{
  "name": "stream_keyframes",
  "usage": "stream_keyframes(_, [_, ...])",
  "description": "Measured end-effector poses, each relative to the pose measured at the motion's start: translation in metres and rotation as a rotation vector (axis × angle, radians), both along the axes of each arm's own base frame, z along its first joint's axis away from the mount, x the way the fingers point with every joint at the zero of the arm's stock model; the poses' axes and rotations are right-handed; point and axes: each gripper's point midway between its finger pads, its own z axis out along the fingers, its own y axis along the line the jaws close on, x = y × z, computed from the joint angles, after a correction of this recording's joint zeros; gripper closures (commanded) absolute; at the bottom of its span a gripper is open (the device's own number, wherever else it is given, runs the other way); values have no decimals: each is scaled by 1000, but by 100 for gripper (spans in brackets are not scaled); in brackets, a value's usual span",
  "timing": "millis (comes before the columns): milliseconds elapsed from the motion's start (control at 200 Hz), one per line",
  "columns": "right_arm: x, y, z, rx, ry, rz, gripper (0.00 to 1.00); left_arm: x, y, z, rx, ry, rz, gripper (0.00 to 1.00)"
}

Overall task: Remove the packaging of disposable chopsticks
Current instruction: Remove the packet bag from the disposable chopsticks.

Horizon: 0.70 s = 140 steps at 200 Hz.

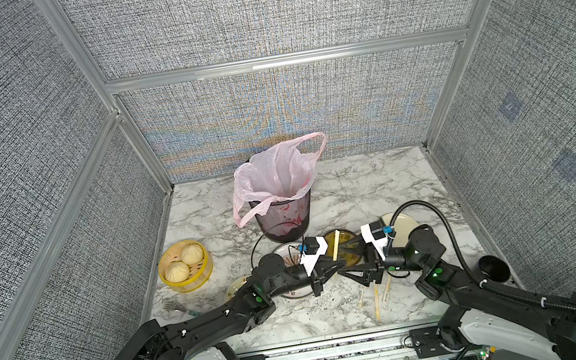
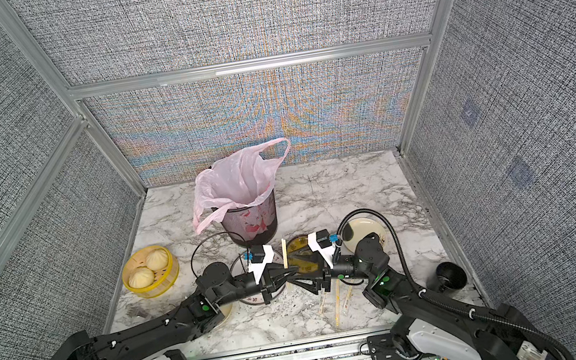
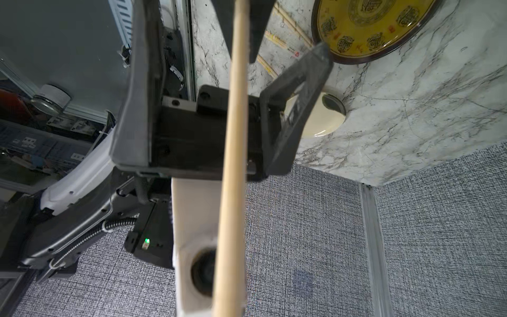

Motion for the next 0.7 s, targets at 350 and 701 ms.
stream_keyframes(350, [0, 8, 4, -9, 6, 47, 68, -9, -5, -11, 38, 21, -73, 100])
stream_keyframes(701, [-5, 6, 11, 6, -27, 59, 100, -10, -7, -21, 62, 32, -82, 100])
